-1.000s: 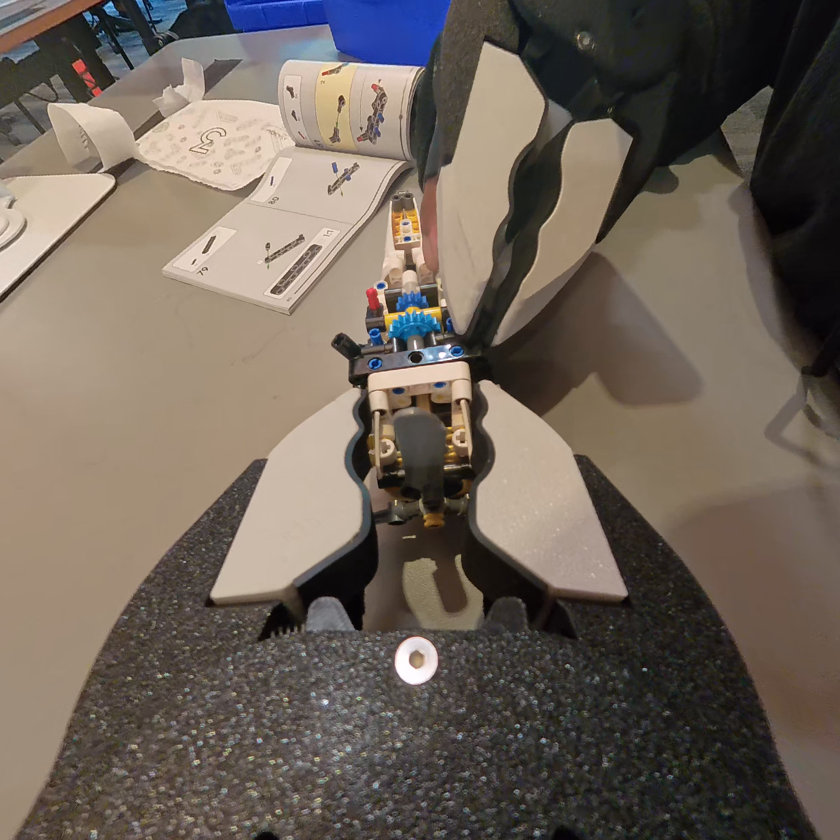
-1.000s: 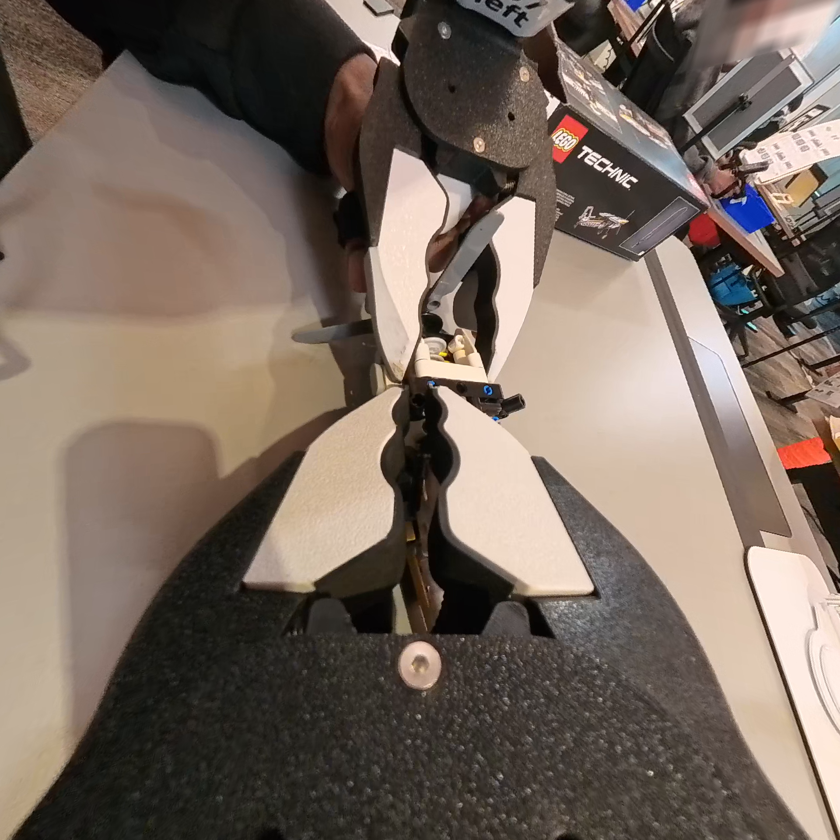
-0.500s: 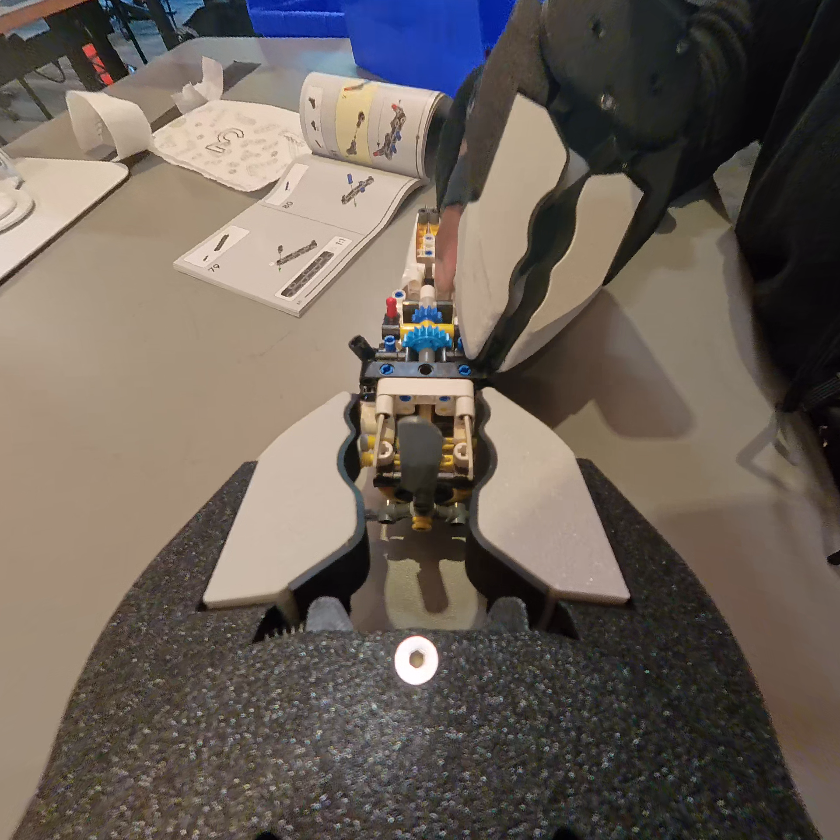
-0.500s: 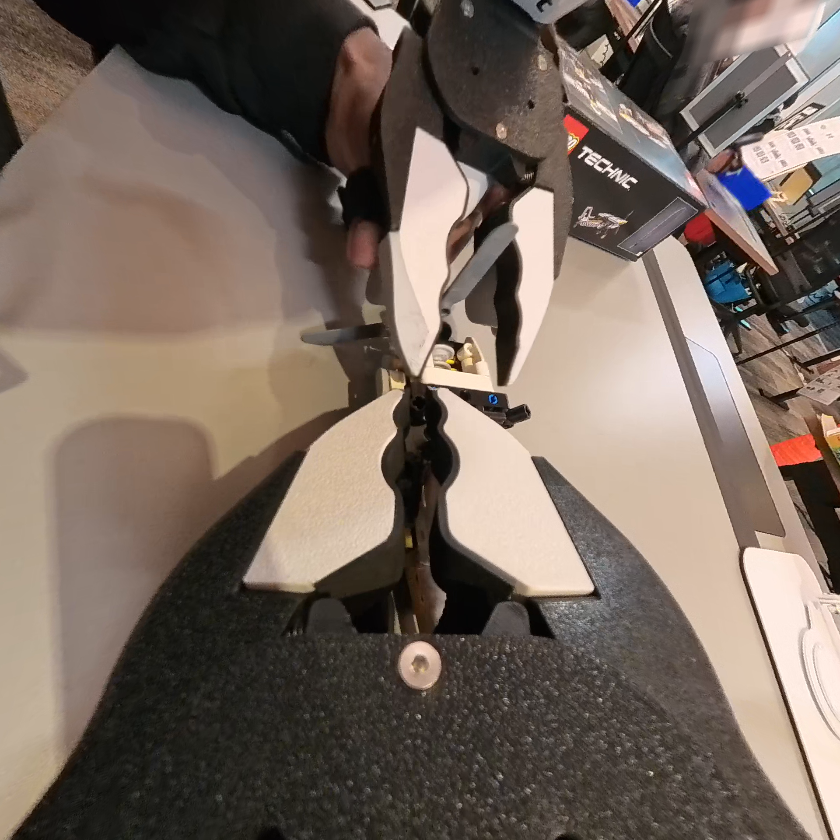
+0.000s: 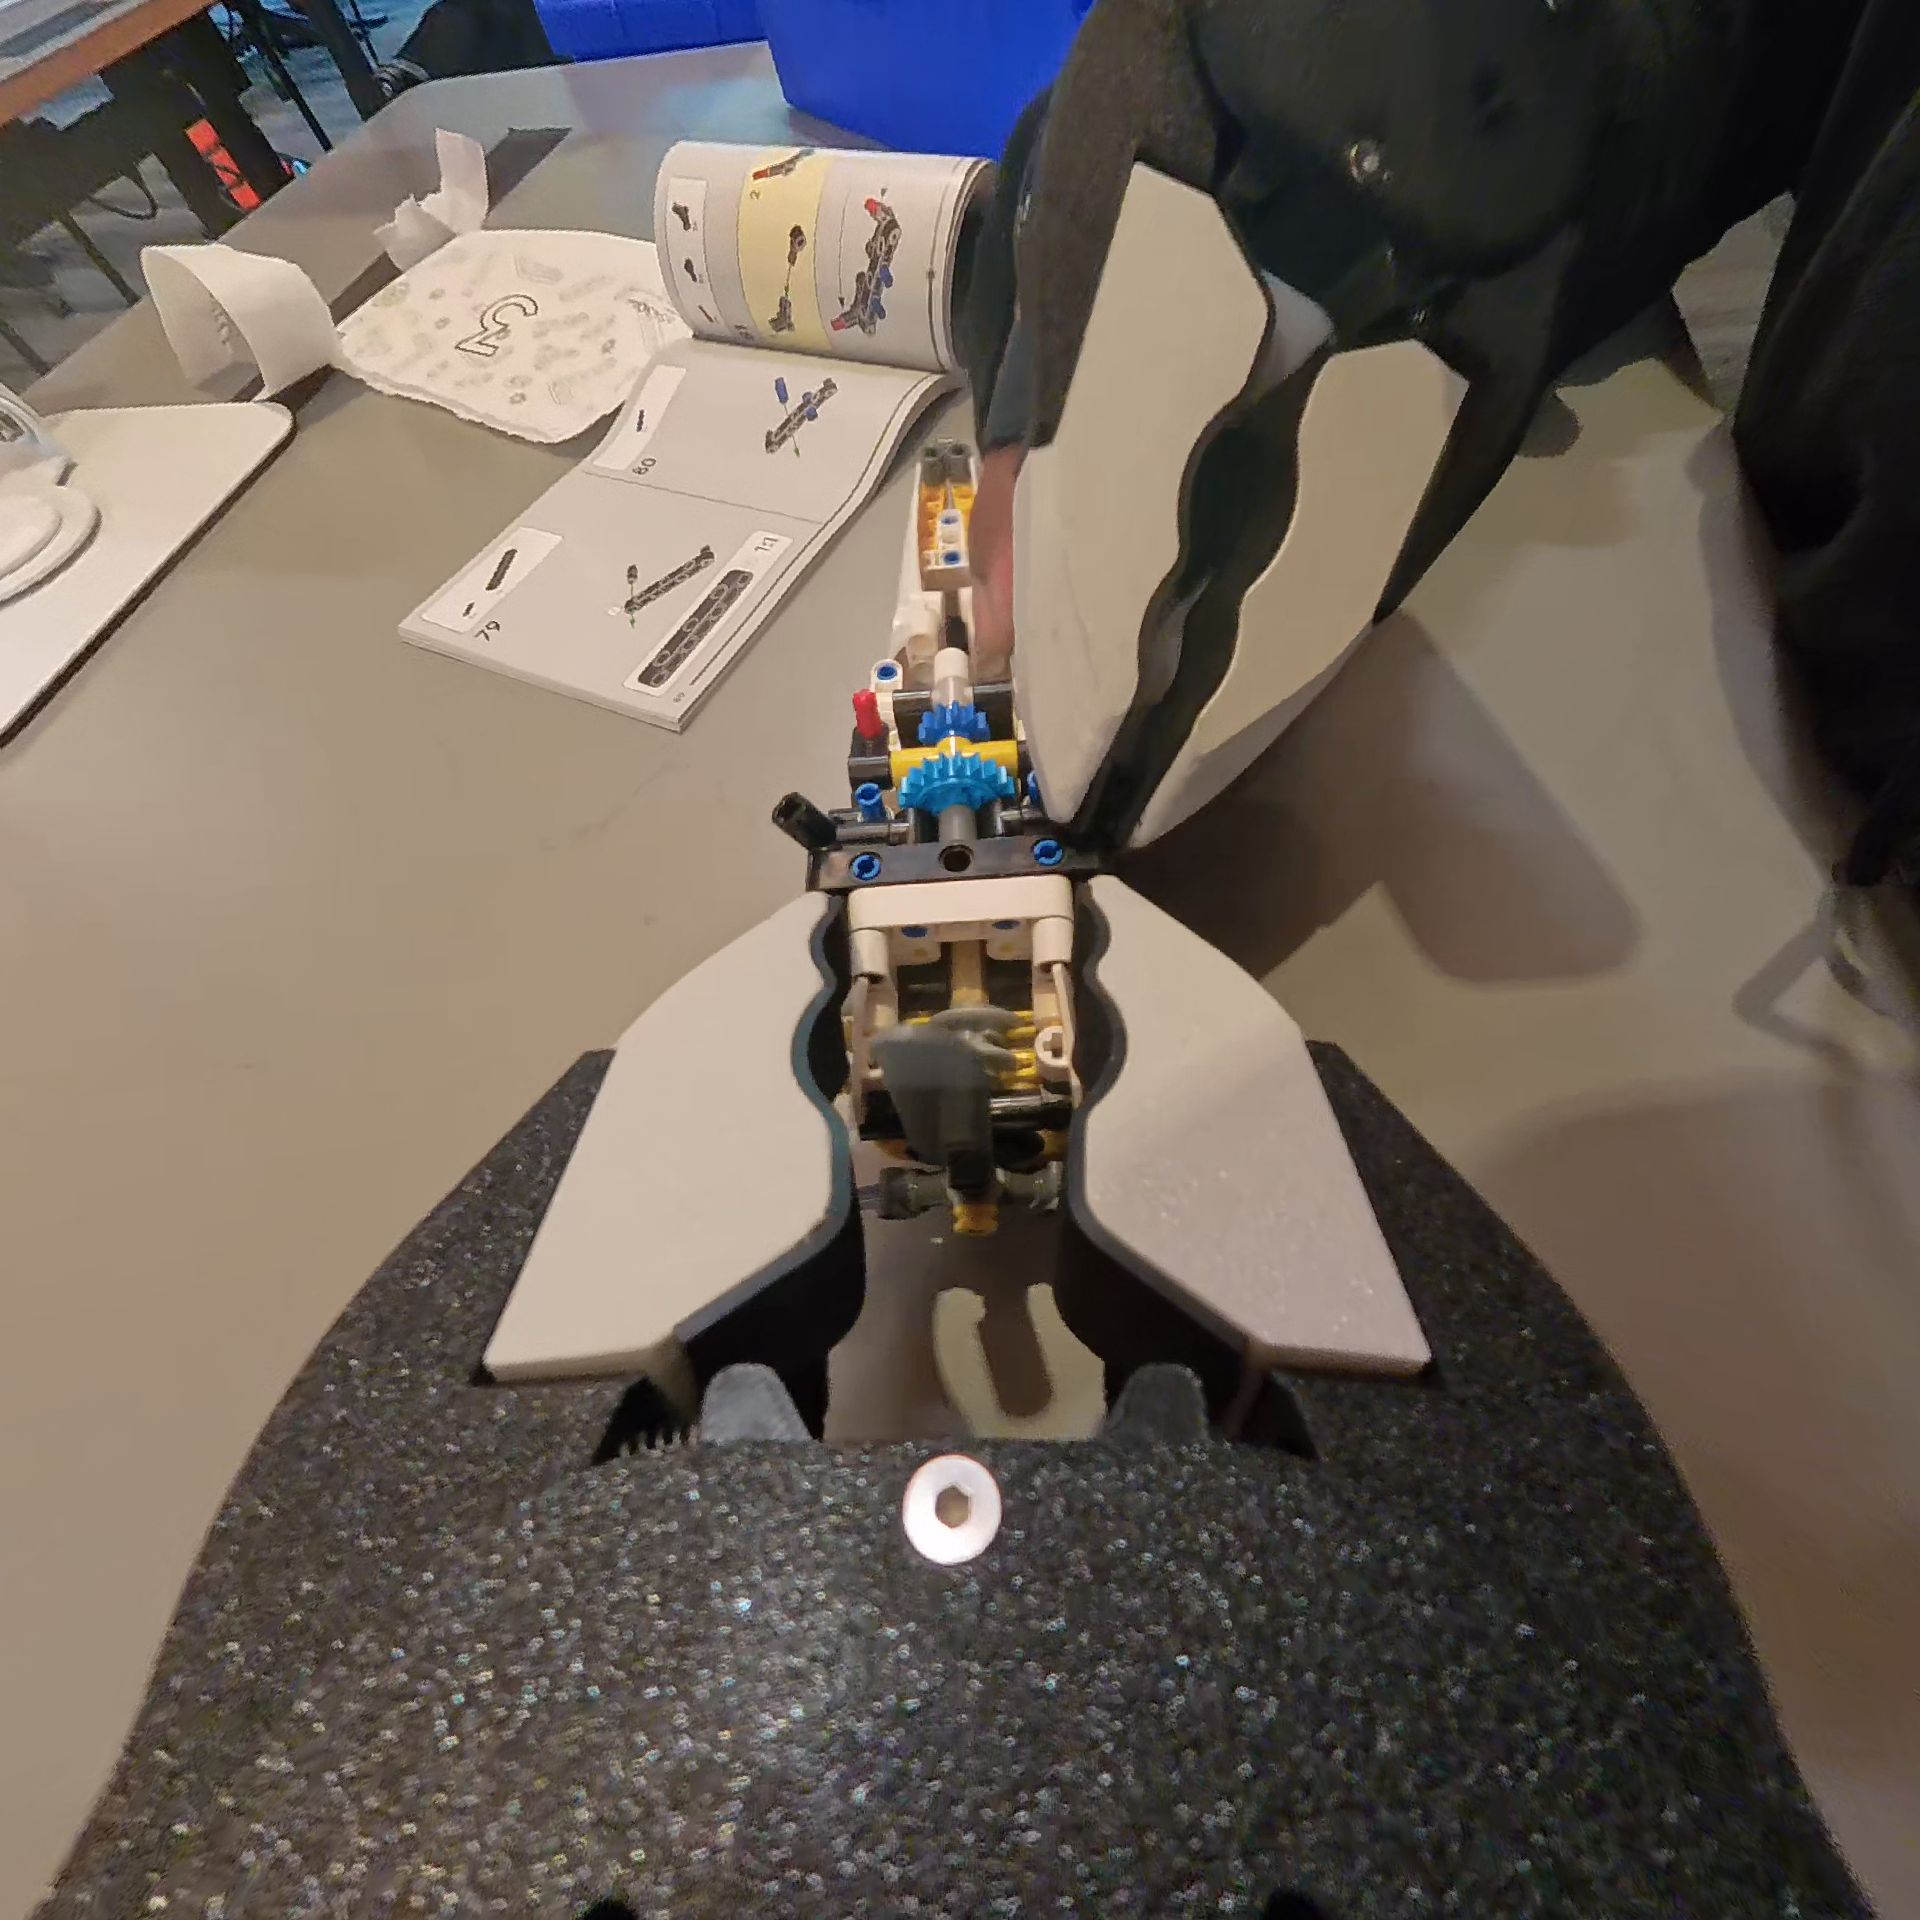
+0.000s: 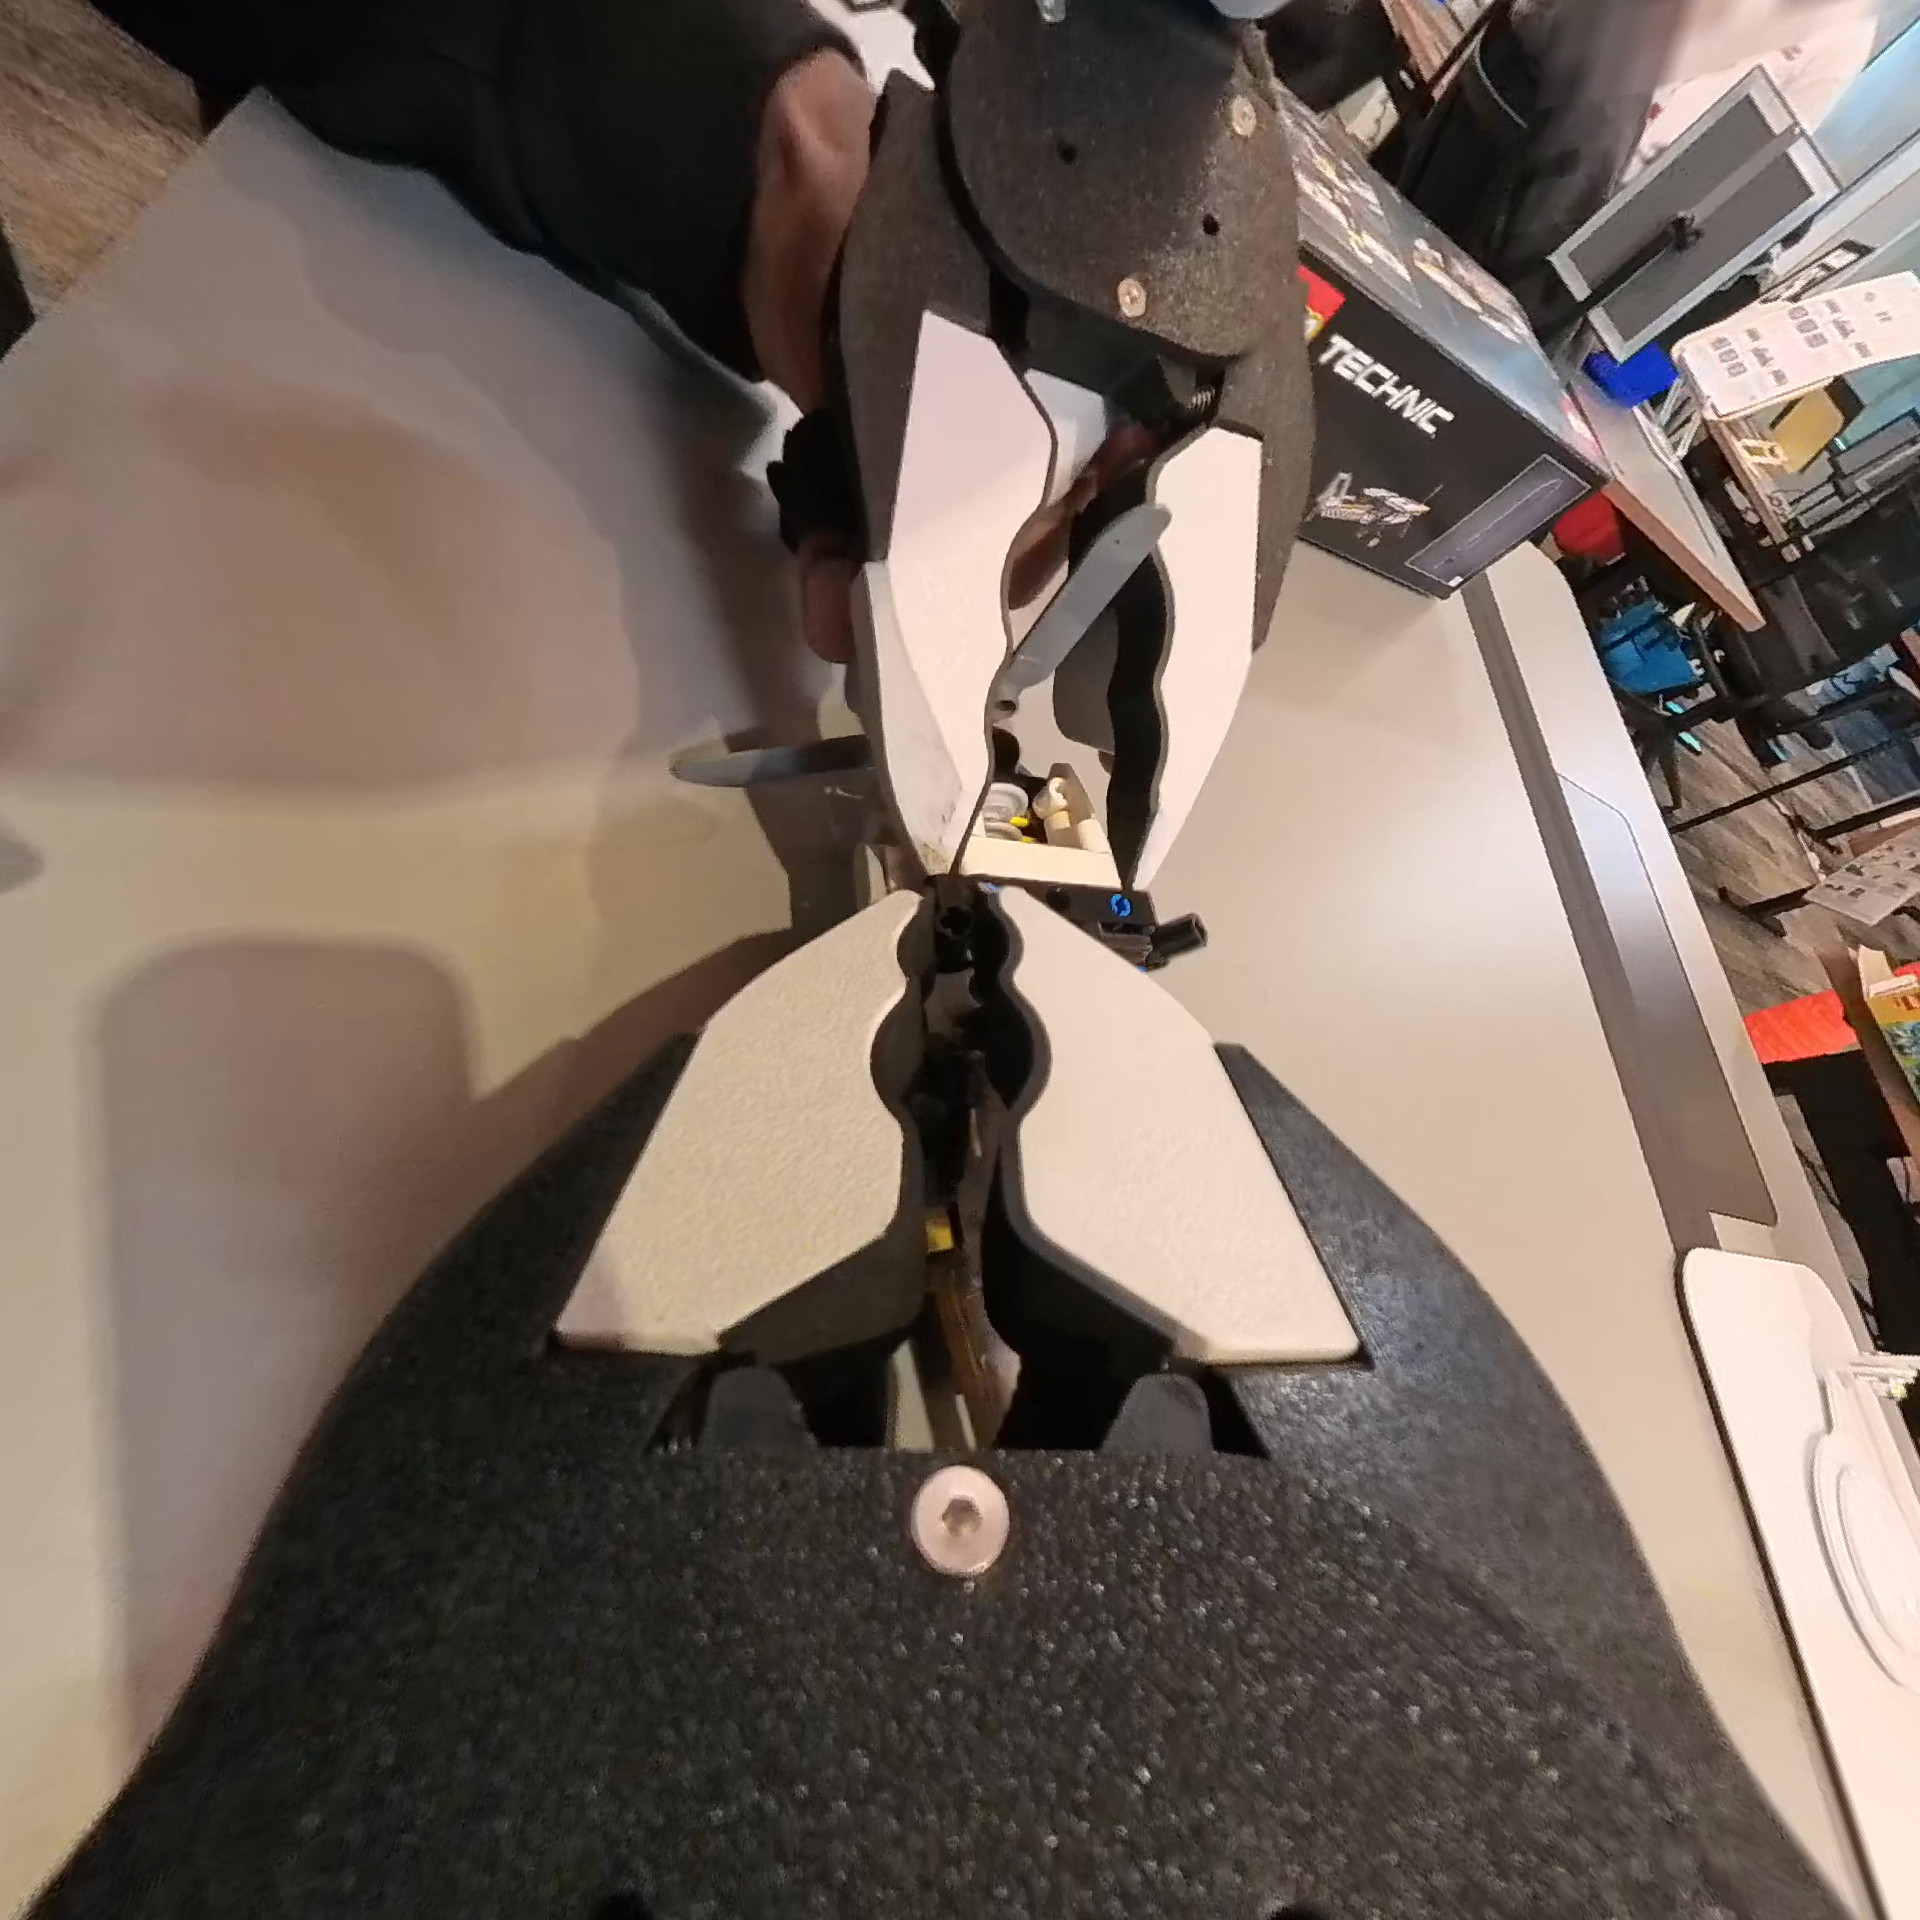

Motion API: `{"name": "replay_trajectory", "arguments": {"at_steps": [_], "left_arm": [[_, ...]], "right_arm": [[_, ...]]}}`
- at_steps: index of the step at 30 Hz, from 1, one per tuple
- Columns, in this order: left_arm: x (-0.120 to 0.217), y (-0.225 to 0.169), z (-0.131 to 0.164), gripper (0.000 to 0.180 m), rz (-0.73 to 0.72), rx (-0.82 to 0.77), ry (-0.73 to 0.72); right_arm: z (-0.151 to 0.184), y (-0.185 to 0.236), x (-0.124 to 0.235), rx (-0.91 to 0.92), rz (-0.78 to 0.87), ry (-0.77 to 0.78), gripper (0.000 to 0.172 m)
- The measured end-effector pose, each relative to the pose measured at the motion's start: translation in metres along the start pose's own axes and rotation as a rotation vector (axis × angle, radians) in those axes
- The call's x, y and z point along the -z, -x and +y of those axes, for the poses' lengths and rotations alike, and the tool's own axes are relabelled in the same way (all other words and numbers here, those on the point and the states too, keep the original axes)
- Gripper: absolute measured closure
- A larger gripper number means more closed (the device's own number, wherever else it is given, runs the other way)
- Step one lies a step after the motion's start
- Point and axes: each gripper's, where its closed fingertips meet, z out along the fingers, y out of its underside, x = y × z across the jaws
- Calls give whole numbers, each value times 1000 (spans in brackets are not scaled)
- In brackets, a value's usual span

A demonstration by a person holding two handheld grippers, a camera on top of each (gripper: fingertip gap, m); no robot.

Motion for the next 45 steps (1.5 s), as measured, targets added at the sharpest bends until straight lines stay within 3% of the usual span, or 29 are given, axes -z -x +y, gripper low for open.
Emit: {"name": "replay_trajectory", "arguments": {"at_steps": [13,45], "left_arm": [[-2,-3,-2,137,12,0,-57],[-3,-6,-5,137,29,0,-69]], "right_arm": [[2,0,7,-63,-4,-38,164],[7,-2,13,-7,60,8,165]]}}
